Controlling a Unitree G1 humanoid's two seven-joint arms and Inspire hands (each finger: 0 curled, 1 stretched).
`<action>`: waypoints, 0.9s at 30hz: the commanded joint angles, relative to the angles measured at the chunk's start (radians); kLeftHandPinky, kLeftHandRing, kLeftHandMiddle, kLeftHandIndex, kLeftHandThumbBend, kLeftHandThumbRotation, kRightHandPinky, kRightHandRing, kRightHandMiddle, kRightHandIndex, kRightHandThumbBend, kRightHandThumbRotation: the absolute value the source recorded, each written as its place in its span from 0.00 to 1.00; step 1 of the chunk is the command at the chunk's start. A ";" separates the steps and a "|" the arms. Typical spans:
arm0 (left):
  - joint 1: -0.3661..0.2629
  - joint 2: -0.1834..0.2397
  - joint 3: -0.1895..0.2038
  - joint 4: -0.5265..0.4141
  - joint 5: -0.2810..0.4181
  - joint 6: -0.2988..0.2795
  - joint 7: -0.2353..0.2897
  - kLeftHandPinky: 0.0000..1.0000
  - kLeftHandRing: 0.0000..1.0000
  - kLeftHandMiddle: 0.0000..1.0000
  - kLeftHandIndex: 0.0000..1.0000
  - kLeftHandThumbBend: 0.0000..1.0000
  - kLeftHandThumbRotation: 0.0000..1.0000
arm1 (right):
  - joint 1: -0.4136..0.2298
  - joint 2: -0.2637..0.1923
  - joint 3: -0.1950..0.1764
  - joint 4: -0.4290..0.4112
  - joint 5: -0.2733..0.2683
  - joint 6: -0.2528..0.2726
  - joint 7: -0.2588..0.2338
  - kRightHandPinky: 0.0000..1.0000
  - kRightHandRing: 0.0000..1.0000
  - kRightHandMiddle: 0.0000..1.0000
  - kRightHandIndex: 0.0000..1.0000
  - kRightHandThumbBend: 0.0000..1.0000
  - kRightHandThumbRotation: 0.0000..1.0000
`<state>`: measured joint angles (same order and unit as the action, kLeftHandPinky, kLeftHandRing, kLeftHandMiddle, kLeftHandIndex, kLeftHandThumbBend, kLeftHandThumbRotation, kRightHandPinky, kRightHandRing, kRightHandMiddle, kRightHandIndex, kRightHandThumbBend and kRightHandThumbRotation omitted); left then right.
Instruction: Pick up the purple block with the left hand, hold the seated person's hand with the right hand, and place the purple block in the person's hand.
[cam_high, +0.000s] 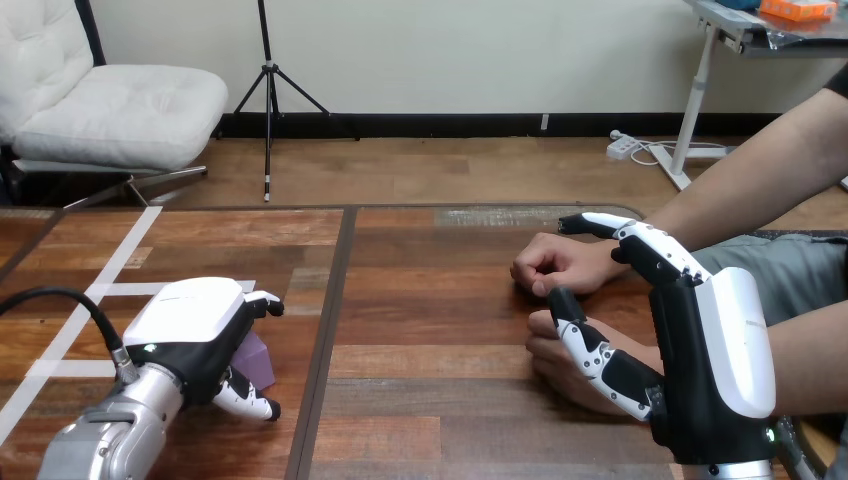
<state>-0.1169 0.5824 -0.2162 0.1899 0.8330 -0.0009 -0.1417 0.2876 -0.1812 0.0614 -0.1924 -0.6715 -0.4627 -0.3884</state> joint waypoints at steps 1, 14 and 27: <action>-0.051 0.004 0.003 -0.013 -0.001 0.011 0.027 0.70 0.78 0.83 0.82 0.83 0.13 | -0.057 -0.006 -0.011 -0.050 0.002 -0.003 0.002 0.67 0.75 0.74 0.70 0.37 0.00; -0.060 0.000 -0.007 0.010 0.002 0.016 0.037 0.70 0.79 0.84 0.83 0.82 0.13 | -0.056 -0.010 -0.011 -0.048 0.001 -0.006 -0.003 0.67 0.75 0.74 0.70 0.37 0.00; -0.076 -0.007 -0.027 0.050 0.017 0.034 0.051 0.73 0.80 0.84 0.84 0.82 0.12 | -0.055 -0.014 -0.011 -0.049 0.003 -0.006 -0.001 0.66 0.75 0.74 0.70 0.36 0.00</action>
<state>-0.1236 0.5765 -0.2312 0.2197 0.8347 0.0229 -0.1194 0.2877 -0.1916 0.0614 -0.1925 -0.6720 -0.4625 -0.3884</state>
